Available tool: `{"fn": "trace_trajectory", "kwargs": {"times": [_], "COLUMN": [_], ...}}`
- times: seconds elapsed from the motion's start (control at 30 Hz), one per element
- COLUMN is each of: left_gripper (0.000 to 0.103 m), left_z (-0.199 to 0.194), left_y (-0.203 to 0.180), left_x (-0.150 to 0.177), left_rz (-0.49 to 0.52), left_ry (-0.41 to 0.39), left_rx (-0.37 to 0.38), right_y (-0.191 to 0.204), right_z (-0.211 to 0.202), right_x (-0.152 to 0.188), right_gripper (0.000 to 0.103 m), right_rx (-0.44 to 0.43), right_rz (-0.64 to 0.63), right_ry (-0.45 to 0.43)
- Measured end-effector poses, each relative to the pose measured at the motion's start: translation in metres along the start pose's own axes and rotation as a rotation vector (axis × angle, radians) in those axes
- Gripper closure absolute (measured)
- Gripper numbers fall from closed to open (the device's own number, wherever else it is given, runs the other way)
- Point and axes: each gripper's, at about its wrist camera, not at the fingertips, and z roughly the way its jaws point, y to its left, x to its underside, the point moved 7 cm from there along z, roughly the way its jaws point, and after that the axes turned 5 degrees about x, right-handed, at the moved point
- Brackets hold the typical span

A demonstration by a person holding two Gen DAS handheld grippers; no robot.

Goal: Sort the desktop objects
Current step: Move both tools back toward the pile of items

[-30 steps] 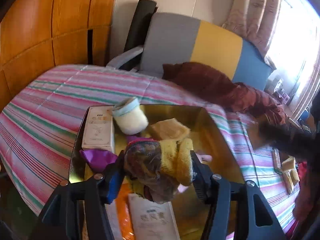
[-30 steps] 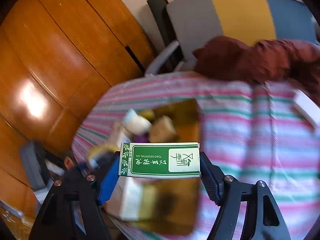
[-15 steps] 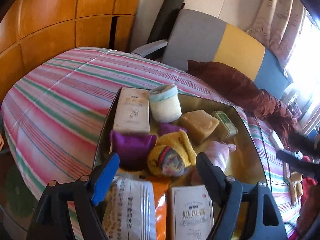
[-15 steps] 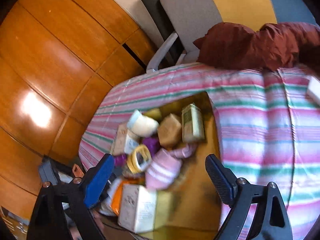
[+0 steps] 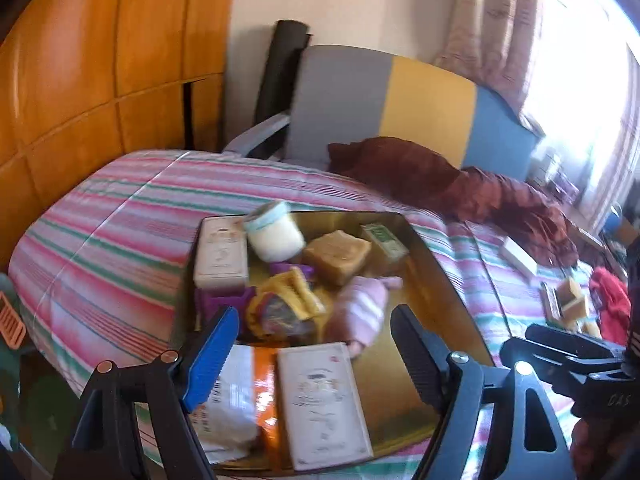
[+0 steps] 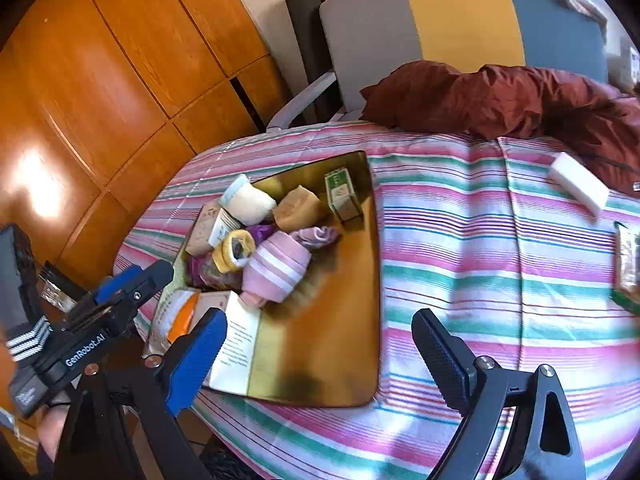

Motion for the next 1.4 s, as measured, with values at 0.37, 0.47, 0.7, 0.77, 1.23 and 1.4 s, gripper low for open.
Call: {"fn": "trace_trajectory", "kwargs": {"times": [0.37, 0.47, 0.7, 0.77, 1.23, 1.4], "left_gripper": [0.024, 0.024, 0.024, 0.024, 0.024, 0.024], "left_z": [-0.009, -0.010, -0.008, -0.007, 0.009, 0.011], "left_y": [-0.045, -0.056, -0.083, -0.093, -0.145, -0.160], "left_x": [0.004, 0.004, 0.005, 0.005, 0.024, 0.029], "left_rz": [0.109, 0.125, 0.188, 0.207, 0.298, 0.323], "left_ry": [0.017, 0.015, 0.025, 0.032, 0.120, 0.143], "left_rx": [0.012, 0.030, 0.075, 0.097, 0.223, 0.279], "right_y": [-0.031, -0.043, -0.074, -0.087, -0.184, -0.226], "right_z": [-0.031, -0.037, -0.049, -0.054, -0.090, -0.113], "right_x": [0.012, 0.018, 0.029, 0.031, 0.049, 0.049], "right_gripper": [0.008, 0.008, 0.008, 0.008, 0.008, 0.008], "right_rx": [0.070, 0.092, 0.133, 0.152, 0.262, 0.311], "right_rz": [0.030, 0.040, 0.092, 0.108, 0.283, 0.337], "right_ry": [-0.060, -0.067, -0.072, -0.075, -0.045, -0.058]}}
